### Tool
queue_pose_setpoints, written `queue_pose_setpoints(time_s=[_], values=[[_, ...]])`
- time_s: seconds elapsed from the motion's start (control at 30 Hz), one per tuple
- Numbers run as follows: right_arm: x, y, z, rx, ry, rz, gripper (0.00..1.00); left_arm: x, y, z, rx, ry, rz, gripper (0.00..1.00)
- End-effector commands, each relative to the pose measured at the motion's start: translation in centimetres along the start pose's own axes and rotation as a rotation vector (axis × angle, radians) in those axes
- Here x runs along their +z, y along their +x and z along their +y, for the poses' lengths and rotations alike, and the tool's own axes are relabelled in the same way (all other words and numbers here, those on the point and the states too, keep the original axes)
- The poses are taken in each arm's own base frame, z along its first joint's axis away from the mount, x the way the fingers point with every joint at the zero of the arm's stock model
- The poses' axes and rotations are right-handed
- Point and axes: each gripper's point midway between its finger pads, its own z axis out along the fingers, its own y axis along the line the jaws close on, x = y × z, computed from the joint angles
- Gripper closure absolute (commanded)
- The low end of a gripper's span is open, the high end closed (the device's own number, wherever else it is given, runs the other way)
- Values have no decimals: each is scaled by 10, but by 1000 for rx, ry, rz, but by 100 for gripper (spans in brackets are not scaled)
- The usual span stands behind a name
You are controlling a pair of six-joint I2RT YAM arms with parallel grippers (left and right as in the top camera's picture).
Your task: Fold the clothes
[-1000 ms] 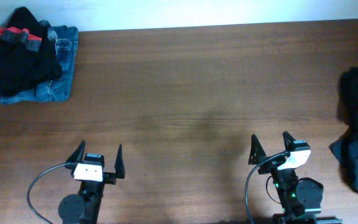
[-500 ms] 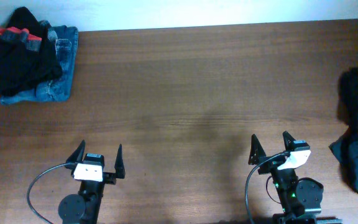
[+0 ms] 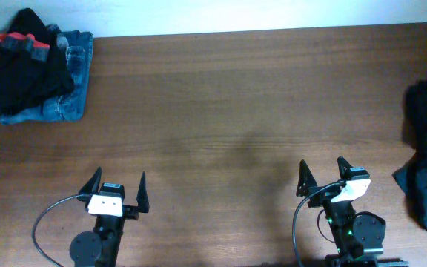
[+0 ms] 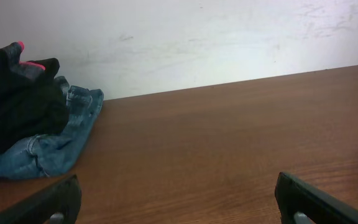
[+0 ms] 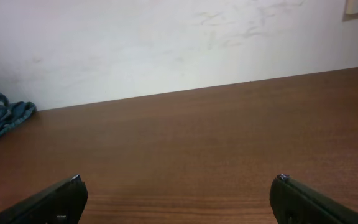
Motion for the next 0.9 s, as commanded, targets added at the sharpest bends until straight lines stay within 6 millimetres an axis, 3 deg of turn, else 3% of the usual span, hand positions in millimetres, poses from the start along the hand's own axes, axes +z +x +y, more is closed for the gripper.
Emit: queue_pose_setpoints(time_s=[0.0,0.63,0.77,0.87], values=[[0,1,-1,-7,4,-2,1,0,2,2,13,-10,0,1],[0,-2,0,-8,-5,-12,1,0,2,2,13,-10,0,1],[-2,0,26,82,-156,11,1,0,2,2,13,-10,0,1],[-6,-11,41,204,-240,-11,1,0,2,2,13,-10,0,1]])
